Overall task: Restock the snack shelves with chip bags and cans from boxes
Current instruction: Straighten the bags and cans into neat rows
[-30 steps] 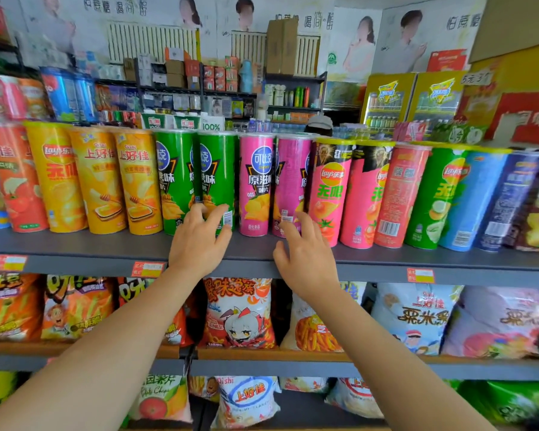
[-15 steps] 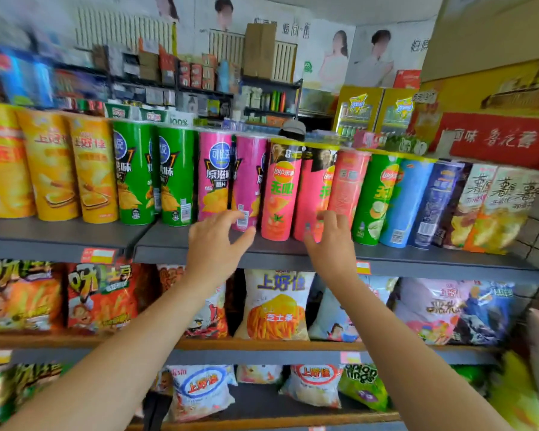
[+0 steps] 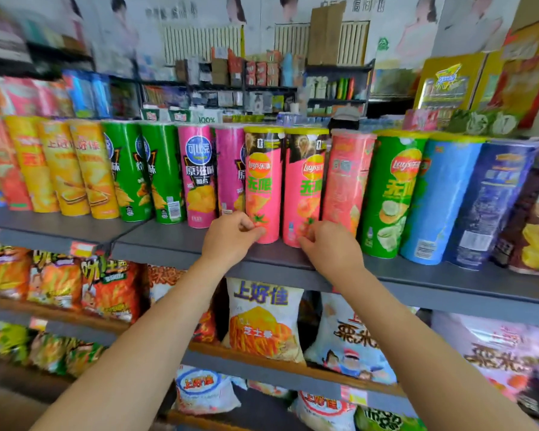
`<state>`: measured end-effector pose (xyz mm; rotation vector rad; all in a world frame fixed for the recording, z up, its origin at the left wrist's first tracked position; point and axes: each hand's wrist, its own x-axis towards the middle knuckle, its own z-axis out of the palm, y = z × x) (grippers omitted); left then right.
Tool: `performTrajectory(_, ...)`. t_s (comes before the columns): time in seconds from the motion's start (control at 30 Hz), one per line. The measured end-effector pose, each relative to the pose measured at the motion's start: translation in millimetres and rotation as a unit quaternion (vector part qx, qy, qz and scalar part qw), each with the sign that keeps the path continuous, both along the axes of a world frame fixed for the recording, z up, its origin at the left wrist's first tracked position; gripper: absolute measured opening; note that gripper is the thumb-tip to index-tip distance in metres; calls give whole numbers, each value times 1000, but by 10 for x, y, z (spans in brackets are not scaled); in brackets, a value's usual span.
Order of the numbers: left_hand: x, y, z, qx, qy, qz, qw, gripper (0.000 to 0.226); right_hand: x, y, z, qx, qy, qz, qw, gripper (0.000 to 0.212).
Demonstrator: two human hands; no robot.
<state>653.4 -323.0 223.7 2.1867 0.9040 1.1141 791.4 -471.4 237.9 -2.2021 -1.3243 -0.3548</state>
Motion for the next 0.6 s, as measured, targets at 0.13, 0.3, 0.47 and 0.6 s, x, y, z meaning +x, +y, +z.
performTrajectory(0.13,10,48,6,-2,5,0,1000,26,-38,92,9,-6,2,-16,1000,38)
performTrajectory(0.3,85,134,36,1,38,-12,999,28,-73,167,38,-29,-1,-43,999,27)
performTrajectory(0.47,122,163,25,6,78,-19,997,31,-120,199,69,-50,-14,-72,996,26)
performTrajectory(0.6,108,114,45,30,108,-20,994,27,-182,129,61,-43,-25,-71,996,24)
